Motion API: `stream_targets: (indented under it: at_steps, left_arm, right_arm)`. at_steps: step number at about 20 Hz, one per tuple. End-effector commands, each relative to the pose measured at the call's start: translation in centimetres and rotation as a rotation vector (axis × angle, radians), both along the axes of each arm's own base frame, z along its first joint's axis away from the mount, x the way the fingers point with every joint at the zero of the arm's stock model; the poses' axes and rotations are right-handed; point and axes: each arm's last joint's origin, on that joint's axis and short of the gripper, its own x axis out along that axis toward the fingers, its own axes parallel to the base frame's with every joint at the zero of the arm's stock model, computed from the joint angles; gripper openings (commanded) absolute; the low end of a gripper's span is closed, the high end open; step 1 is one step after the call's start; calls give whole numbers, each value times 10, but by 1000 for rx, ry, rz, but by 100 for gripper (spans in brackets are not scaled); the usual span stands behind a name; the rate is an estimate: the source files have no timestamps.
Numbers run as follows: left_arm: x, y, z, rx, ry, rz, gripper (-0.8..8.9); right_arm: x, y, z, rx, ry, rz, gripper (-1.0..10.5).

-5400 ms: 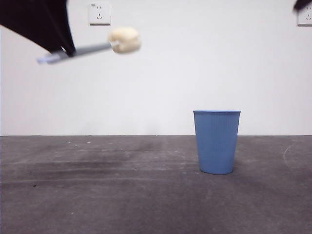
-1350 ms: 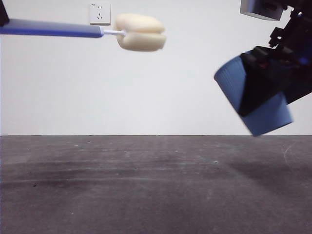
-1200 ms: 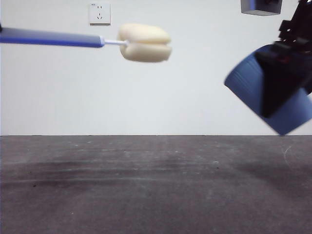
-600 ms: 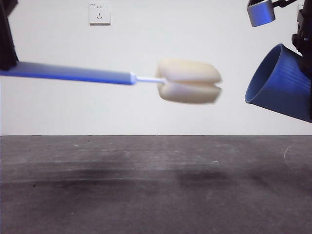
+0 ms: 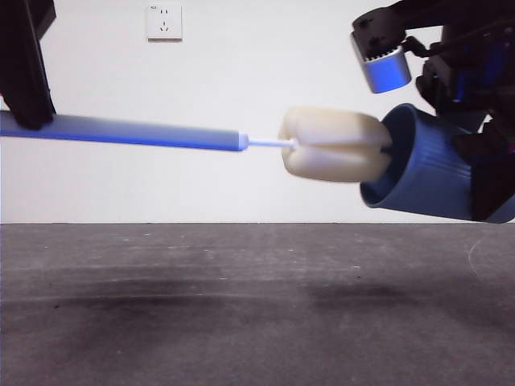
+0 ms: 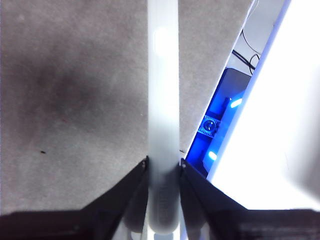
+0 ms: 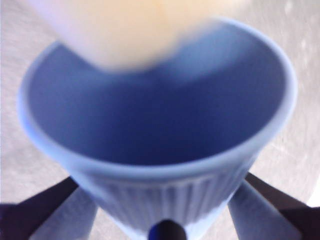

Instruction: Pick up the cup brush,pick up the cup,insert the brush into the cup,clean the cup,put the cup brush back,put the cup back to the fixed position on the table

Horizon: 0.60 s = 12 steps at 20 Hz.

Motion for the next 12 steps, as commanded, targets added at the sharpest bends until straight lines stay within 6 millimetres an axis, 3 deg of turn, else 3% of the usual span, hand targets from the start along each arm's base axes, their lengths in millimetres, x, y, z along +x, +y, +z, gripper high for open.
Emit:
stream_targets:
  at_steps: [1,12]
  left_arm:
    - [2,-6,-6,22,15,-25,-8]
    - [21,-38,-24,-56,32,-26,-8]
  right_arm:
    - [1,9,1,6,-22,36,-17]
    - [-13,45,-16,-47,-9,227,-17]
